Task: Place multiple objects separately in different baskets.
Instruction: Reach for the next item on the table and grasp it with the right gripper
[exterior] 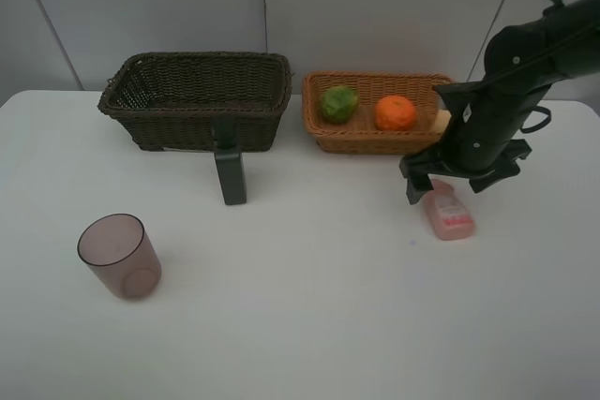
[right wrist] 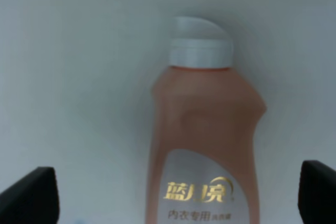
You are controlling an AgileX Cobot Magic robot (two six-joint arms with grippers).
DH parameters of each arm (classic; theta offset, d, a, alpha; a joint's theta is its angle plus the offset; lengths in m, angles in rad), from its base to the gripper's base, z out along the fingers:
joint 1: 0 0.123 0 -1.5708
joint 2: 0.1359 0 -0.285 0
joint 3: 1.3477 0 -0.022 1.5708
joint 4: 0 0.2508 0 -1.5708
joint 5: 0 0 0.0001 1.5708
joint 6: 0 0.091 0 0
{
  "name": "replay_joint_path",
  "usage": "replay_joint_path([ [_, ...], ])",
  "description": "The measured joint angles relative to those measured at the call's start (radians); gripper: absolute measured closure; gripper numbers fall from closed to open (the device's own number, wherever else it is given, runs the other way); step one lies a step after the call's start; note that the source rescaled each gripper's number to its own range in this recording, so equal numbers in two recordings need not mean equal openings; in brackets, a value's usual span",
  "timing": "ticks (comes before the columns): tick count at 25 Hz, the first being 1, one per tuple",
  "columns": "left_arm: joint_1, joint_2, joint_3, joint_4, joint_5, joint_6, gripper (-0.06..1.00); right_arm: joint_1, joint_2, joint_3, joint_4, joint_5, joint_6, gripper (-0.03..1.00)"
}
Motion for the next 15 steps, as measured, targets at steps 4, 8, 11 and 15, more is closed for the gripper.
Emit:
replay_joint_path([
  [4, 0.000, 0.000, 0.000, 0.000, 0.000, 0.000, -0.06, -0.015, 0.048, 0.001, 0.003, -0.007, 0.003, -0.03],
  [8, 0.000, 0.000, 0.000, 0.000, 0.000, 0.000, -0.06, -0.032, 0.073, 0.001, 0.001, -0.008, 0.003, -0.03],
  [11, 0.000, 0.000, 0.000, 0.000, 0.000, 0.000, -0.06, -0.032, 0.079, 0.001, 0.000, -0.027, 0.003, -0.03],
  [15, 0.000, 0.000, 0.000, 0.000, 0.000, 0.000, -0.06, -0.032, 0.102, 0.001, 0.000, -0.044, 0.004, -0.03],
])
